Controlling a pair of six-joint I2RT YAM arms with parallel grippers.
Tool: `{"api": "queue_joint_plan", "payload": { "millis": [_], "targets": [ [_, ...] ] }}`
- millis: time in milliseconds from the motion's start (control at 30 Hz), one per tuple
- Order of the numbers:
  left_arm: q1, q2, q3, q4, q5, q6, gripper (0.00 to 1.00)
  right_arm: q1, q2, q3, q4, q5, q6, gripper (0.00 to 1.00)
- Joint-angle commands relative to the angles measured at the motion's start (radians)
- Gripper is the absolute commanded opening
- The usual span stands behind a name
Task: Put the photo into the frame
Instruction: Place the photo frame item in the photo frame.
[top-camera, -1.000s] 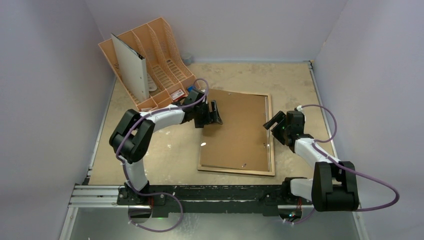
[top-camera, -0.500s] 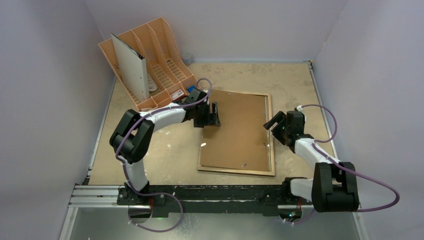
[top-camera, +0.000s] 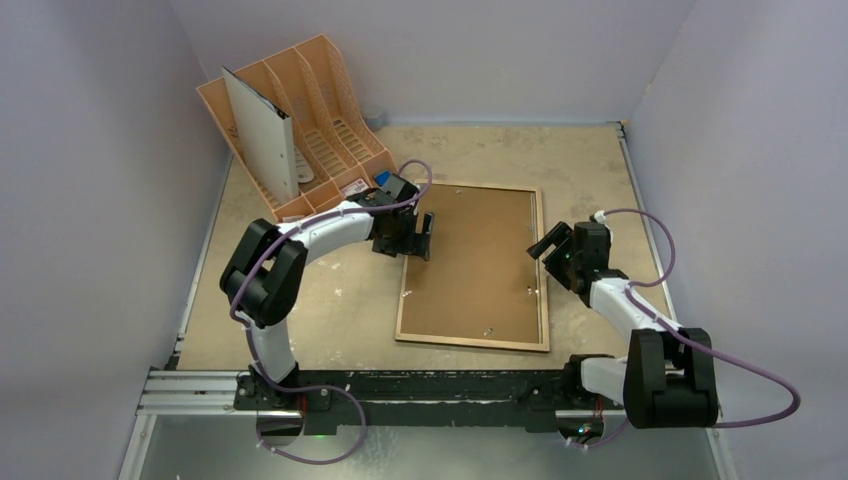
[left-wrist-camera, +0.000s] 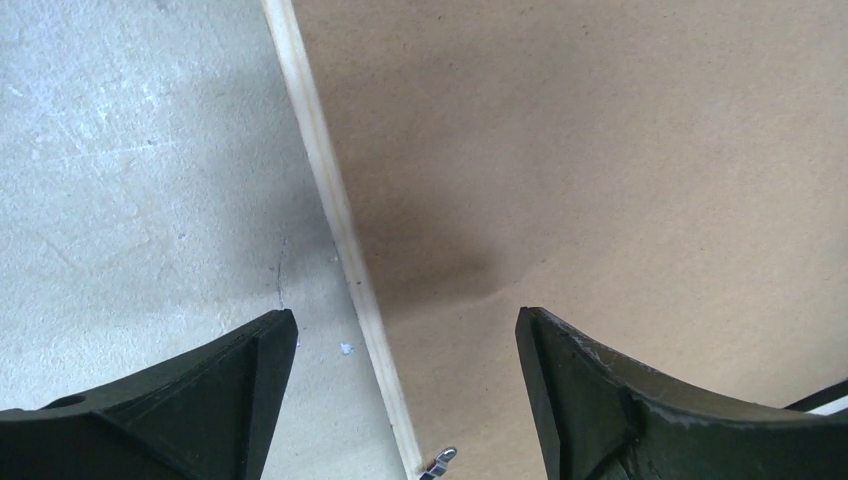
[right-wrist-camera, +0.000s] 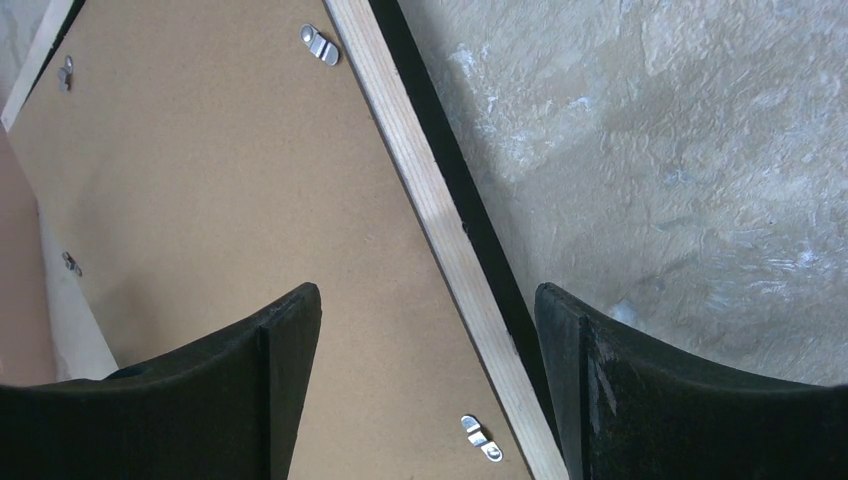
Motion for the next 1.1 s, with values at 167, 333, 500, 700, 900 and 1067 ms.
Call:
{"api": "queue_joint_plan", "payload": {
  "millis": [167,333,500,700,900,1067],
  "targets": [
    [0.001,0.005,0.023,0.027,-0.016,0.013,0.70,-0.004,-0.025,-0.008,0.003,0.026,-0.016,0.80],
    [0.000,0.030,0.011,0.072,-0.011,-0.008,0.53,-0.004,-0.027,-0.005,-0.001,0.025,-0.021,0.80],
    [0.001,0.005,-0.001,0.097,-0.051,-0.027,0.43,-0.004,-0.026,-0.002,-0.002,0.026,-0.022,0.80],
    [0.000,-0.003,-0.011,0.118,-0.044,-0.042,0.37,-0.004,-0.016,-0.002,-0.001,0.027,-0.025,0.79],
    [0.000,-0.019,-0.009,0.106,-0.086,-0.050,0.36,-0.004,-0.009,-0.006,0.002,0.032,-0.027,0.79],
    [0.000,-0.057,-0.008,0.101,-0.091,-0.051,0.42,-0.004,0.000,-0.010,0.005,0.034,-0.027,0.79]
  ]
}}
